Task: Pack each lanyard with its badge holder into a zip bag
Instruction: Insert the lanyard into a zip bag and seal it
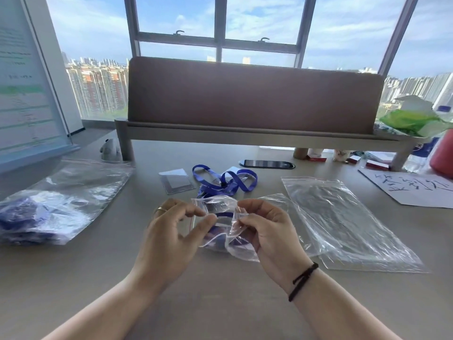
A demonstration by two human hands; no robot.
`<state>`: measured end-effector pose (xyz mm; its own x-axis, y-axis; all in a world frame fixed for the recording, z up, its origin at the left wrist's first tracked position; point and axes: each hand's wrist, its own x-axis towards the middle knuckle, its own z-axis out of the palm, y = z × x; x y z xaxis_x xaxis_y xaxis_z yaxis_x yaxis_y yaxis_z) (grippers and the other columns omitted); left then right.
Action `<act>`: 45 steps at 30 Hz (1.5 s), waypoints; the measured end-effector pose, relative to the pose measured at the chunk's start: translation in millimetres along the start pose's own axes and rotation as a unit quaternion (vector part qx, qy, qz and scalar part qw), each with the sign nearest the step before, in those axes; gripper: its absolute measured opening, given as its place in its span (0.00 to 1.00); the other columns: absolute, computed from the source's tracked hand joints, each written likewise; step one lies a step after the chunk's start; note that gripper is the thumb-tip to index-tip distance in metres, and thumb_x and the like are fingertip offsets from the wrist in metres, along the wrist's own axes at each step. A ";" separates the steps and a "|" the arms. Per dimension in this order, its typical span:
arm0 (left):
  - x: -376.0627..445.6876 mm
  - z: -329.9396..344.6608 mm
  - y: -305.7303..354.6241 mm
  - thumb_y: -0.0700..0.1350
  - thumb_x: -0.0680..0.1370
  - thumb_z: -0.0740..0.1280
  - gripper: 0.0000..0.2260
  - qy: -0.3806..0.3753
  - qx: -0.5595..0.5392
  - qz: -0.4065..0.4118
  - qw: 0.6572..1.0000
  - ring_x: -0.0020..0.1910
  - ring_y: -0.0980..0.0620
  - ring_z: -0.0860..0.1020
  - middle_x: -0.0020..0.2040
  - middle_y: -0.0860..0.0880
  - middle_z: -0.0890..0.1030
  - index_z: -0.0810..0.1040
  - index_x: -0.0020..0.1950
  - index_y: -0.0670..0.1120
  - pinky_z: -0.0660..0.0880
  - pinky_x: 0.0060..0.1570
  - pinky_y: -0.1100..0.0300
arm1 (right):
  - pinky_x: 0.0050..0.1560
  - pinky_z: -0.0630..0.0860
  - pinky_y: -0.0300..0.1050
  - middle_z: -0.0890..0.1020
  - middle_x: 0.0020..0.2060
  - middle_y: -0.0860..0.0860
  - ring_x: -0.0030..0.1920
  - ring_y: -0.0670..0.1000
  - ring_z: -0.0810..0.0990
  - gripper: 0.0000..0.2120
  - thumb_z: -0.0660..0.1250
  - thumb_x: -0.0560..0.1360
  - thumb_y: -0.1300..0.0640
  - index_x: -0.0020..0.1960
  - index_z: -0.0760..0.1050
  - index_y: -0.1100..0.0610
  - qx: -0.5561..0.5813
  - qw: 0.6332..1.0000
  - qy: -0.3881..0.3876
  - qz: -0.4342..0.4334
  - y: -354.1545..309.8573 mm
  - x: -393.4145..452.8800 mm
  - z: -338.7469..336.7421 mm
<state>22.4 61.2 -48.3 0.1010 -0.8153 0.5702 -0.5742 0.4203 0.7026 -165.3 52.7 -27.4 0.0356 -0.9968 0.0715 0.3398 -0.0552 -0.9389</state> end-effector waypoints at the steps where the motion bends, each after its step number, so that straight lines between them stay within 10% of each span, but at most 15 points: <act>1: -0.3 -0.1 0.9 0.69 0.71 0.67 0.17 -0.010 -0.009 -0.006 1.000 0.42 0.57 0.75 0.37 0.57 0.77 0.81 0.38 0.57 0.67 0.41 0.68 | 0.37 0.80 0.47 0.82 0.33 0.59 0.31 0.53 0.81 0.11 0.62 0.75 0.74 0.47 0.80 0.63 -0.005 1.000 -0.005 0.001 0.2 -0.8 0.5; 6: -7.5 1.4 7.4 0.71 0.65 0.67 0.21 -0.143 -0.036 -0.048 0.988 0.25 0.58 0.61 0.25 0.55 0.64 0.84 0.39 0.55 0.58 0.27 0.62 | 0.38 0.80 0.44 0.84 0.35 0.60 0.34 0.54 0.81 0.11 0.65 0.74 0.73 0.45 0.81 0.59 -0.094 0.994 -0.048 0.011 4.5 -4.7 4.0; 15: -4.7 0.7 7.6 0.56 0.75 0.72 0.12 -0.144 -0.045 -0.061 0.987 0.25 0.55 0.74 0.28 0.50 0.80 0.82 0.36 0.51 0.71 0.30 0.59 | 0.51 0.82 0.59 0.84 0.44 0.50 0.43 0.57 0.85 0.11 0.72 0.76 0.58 0.55 0.79 0.47 -0.275 0.957 -0.064 -0.064 12.0 -2.2 4.9; 24: 8.2 -24.5 16.2 0.53 0.77 0.71 0.25 -0.158 0.079 0.109 0.978 0.27 0.54 0.60 0.27 0.46 0.63 0.62 0.31 0.44 0.60 0.27 0.61 | 0.52 0.78 0.42 0.81 0.49 0.41 0.47 0.43 0.80 0.14 0.69 0.76 0.56 0.60 0.77 0.45 -0.426 0.894 -0.049 -0.130 15.5 5.6 3.4; 32: 16.4 -75.7 44.4 0.52 0.83 0.62 0.17 -0.226 0.264 0.392 0.852 0.30 0.53 0.71 0.33 0.54 0.69 0.63 0.36 0.52 0.70 0.31 0.58 | 0.66 0.74 0.44 0.73 0.69 0.47 0.64 0.49 0.77 0.36 0.74 0.70 0.60 0.75 0.64 0.49 -0.470 0.858 -0.207 -0.026 -21.4 53.6 31.1; 38: 30.4 -105.1 44.4 0.56 0.84 0.59 0.13 -0.198 0.268 0.415 0.846 0.37 0.50 0.82 0.44 0.51 0.83 0.75 0.46 0.51 0.80 0.35 0.53 | 0.68 0.73 0.54 0.77 0.65 0.55 0.65 0.57 0.76 0.25 0.67 0.74 0.64 0.70 0.72 0.55 -0.482 0.835 -0.264 0.038 -44.6 75.5 52.5; 45: 40.4 -130.5 19.1 0.63 0.81 0.60 0.21 -0.126 0.213 0.310 0.918 0.32 0.57 0.75 0.33 0.59 0.75 0.80 0.39 0.49 0.74 0.34 0.60 | 0.45 0.79 0.46 0.82 0.47 0.58 0.42 0.53 0.80 0.10 0.68 0.75 0.65 0.56 0.80 0.63 -0.255 0.936 -0.213 0.119 -32.2 68.9 42.5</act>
<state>121.6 88.3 43.7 -0.5136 -0.5611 0.6491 -0.7290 0.6844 0.0148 -133.8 -11.7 22.1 0.4616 -0.8770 -0.1335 -0.2137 0.0361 -0.9762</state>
